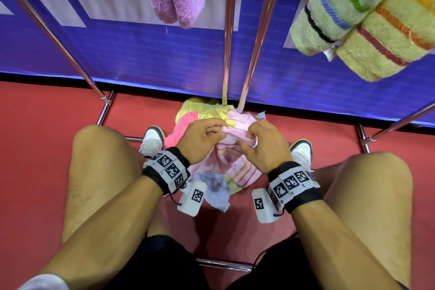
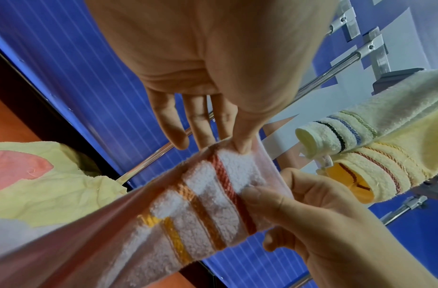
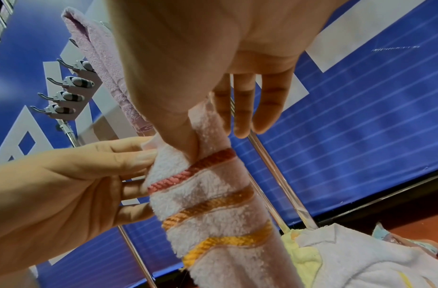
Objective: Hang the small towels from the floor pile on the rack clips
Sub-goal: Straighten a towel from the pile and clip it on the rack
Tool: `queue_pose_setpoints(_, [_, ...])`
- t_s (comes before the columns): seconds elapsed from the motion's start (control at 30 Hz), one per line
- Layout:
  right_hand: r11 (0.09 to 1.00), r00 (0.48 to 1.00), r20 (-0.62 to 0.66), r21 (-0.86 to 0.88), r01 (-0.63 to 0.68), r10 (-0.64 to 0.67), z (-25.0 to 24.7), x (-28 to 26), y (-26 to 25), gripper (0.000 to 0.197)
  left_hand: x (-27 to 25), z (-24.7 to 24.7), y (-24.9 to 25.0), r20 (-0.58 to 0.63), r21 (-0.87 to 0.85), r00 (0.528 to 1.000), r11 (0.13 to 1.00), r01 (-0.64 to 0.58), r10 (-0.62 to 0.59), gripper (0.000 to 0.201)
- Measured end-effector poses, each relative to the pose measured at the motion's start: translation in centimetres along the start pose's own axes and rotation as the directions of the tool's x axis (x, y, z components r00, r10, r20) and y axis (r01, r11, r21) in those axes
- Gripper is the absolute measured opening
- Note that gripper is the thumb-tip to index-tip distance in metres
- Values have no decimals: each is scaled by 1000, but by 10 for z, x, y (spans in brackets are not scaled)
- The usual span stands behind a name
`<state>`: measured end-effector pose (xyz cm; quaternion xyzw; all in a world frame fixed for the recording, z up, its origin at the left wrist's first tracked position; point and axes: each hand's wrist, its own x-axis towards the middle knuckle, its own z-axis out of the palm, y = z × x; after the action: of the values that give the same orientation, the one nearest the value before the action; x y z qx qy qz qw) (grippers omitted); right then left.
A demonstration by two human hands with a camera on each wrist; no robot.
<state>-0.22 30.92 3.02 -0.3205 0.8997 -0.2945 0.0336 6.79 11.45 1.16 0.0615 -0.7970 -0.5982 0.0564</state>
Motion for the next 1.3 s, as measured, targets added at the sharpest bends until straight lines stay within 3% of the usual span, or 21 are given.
queue_pose_setpoints(0.1, [997,999,33,70,29,-31,-1,0,2,31,0,0,0,-5,2,1000,1000,0,0,17])
queue_pose_setpoints(0.17, [996,996,66,64,55,-59,1,-1,3,23,0,-1,1,-17,-7,1000,1000,-9,9,14])
queue_pose_setpoints(0.27, [1000,996,87,-7,22,-21,3,0,5,8,-1,-1,1,-23,-7,1000,1000,-9,8,14])
queue_pose_setpoints(0.37, [1000,994,104,7,-15,14,4,3,7,11,0,1,-3,-28,9,1000,1000,10,-10,16])
queue_pose_setpoints(0.47, [995,997,75,97,-15,8,3,3,6,17,3,-1,-6,-79,24,996,999,31,-29,14])
queue_pose_setpoints(0.6, [950,994,0,295,-105,110,3,4,1,14,3,-2,-5,-121,39,992,999,28,-23,14])
queue_pose_setpoints(0.8, [875,993,-31,476,-88,117,3,7,-4,35,2,-1,4,-141,-55,988,997,48,-55,12])
queue_pose_setpoints(1.0, [848,981,-27,508,-151,191,0,12,-7,20,-3,-1,18,-196,-113,978,993,46,-68,13])
queue_pose_setpoints(1.13, [890,994,6,443,-104,113,-20,12,-11,17,-7,-3,32,-153,-107,987,994,31,-48,14])
queue_pose_setpoints(1.3, [880,999,24,473,-53,47,-60,32,-30,20,7,-19,82,-179,-58,983,997,-45,34,12])
